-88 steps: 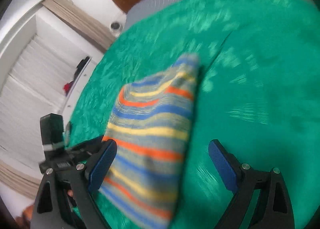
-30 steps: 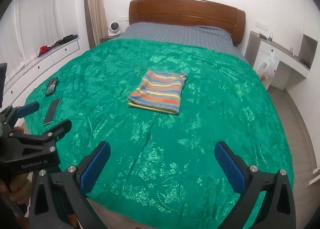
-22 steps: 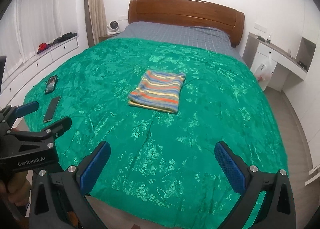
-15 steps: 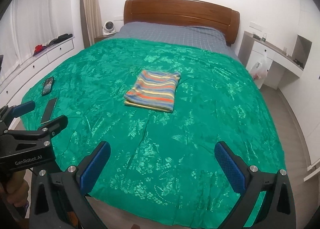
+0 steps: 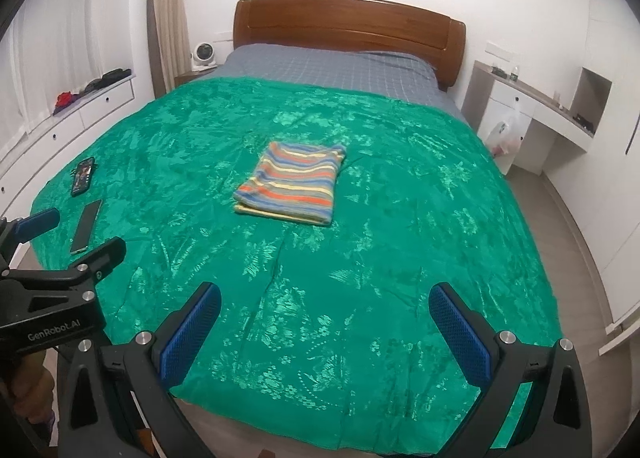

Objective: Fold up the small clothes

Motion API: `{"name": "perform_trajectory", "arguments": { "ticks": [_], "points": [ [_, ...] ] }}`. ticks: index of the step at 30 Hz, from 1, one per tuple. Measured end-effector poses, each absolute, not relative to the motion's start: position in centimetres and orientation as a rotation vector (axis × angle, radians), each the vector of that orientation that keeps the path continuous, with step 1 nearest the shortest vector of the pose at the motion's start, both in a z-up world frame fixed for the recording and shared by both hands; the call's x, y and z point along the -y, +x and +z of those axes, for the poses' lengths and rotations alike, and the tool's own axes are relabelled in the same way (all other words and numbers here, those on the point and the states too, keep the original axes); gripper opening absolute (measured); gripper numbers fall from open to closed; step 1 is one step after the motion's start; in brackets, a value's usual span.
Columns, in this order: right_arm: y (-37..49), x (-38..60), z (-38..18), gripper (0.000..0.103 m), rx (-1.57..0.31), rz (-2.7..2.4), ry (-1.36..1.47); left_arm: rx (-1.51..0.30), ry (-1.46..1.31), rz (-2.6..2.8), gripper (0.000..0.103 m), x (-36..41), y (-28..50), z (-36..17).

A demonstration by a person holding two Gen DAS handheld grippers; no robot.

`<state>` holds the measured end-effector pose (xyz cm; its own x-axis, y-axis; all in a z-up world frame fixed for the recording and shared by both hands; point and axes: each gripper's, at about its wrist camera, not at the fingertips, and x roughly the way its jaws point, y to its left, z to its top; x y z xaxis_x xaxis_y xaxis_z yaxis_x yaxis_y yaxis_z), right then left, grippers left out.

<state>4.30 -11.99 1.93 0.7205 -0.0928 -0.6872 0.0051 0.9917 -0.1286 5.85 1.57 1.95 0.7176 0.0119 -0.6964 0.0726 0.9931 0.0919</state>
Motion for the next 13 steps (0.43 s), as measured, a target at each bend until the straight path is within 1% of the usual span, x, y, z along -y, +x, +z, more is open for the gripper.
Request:
{"name": "perform_trajectory", "arguments": {
  "ticks": [13],
  "points": [
    [4.3,12.8,1.2,0.103,-0.784,-0.058,-0.104,-0.748,0.144,-0.047,0.103,-0.3,5.4,1.8]
  ]
}}
